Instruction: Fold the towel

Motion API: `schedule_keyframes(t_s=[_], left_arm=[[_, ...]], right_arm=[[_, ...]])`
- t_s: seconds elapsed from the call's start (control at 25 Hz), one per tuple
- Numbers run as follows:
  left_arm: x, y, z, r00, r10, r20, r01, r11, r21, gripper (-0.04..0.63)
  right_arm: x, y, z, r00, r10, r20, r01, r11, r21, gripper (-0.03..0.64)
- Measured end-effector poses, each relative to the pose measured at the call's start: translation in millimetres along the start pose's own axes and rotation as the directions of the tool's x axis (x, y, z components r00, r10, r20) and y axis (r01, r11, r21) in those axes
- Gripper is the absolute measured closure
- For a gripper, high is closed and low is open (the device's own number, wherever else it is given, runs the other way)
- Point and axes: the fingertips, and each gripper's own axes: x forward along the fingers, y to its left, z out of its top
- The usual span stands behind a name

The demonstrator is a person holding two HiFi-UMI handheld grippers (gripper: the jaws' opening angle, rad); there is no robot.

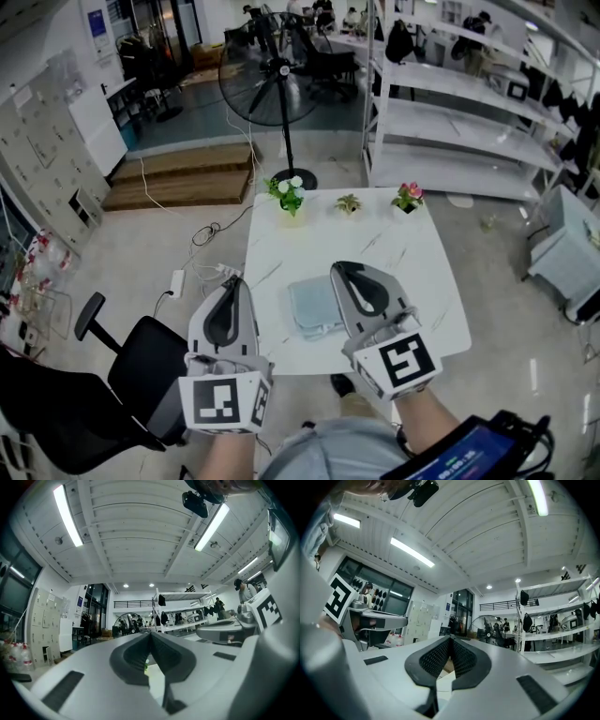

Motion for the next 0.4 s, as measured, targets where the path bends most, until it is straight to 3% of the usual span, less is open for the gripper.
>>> schedule_keyframes(t_s=[0.4], left_arm=[[2.2,-3.4,-3.2,1.0,0.0,-0.001,0.0,1.0,0.003,0.588]], right_arm=[[2.1,1.2,1.4,1.0,0.013,0.01,-0.013,1.0,-0.011,0.601]])
